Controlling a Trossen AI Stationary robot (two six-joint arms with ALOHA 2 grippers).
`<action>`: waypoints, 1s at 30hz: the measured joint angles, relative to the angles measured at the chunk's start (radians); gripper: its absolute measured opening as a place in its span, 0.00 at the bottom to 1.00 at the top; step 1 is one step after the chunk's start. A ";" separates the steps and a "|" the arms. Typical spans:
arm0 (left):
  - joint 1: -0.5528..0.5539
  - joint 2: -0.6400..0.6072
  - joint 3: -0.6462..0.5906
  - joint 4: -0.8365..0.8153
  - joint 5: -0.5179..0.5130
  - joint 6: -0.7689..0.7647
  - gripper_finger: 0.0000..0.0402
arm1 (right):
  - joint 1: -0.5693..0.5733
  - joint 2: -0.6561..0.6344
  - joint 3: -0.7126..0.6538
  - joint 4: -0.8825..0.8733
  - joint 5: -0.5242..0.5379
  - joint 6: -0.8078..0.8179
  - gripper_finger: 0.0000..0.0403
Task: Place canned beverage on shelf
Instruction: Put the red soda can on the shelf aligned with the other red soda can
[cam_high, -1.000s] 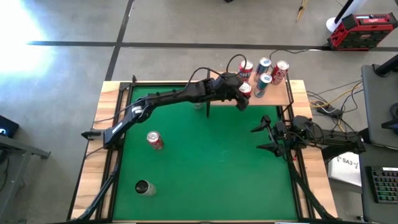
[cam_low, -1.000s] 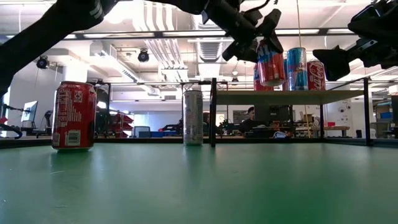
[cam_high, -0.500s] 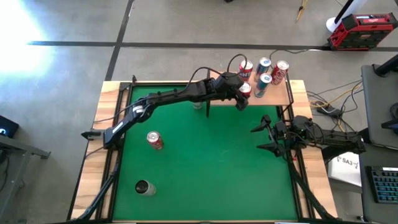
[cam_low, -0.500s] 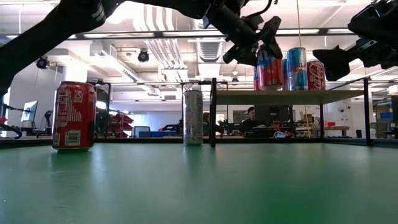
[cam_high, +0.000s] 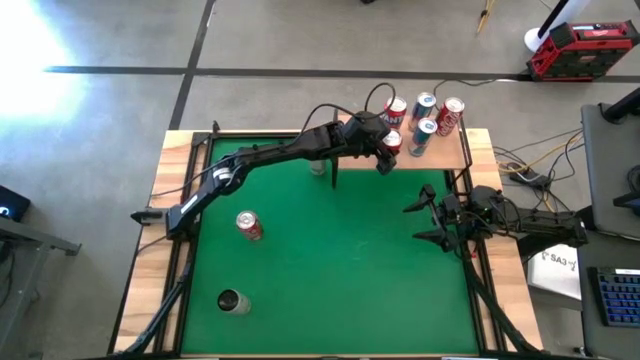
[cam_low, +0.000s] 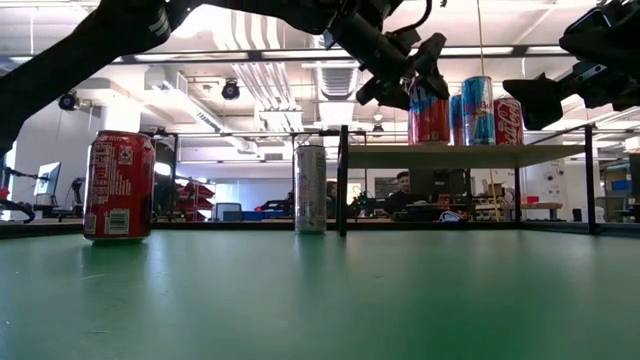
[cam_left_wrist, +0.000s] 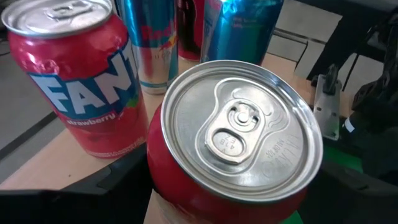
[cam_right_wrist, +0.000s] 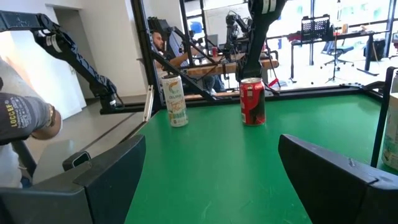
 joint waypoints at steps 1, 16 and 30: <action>0.000 0.000 0.000 -0.001 0.003 0.000 0.73 | 0.000 0.000 0.000 0.000 0.000 0.000 0.89; 0.000 -0.001 0.001 0.024 0.004 -0.038 0.89 | 0.000 0.000 0.000 0.000 0.000 0.000 0.89; -0.005 -0.004 0.003 0.018 -0.005 -0.053 0.99 | 0.000 0.000 0.000 0.000 0.000 0.000 0.89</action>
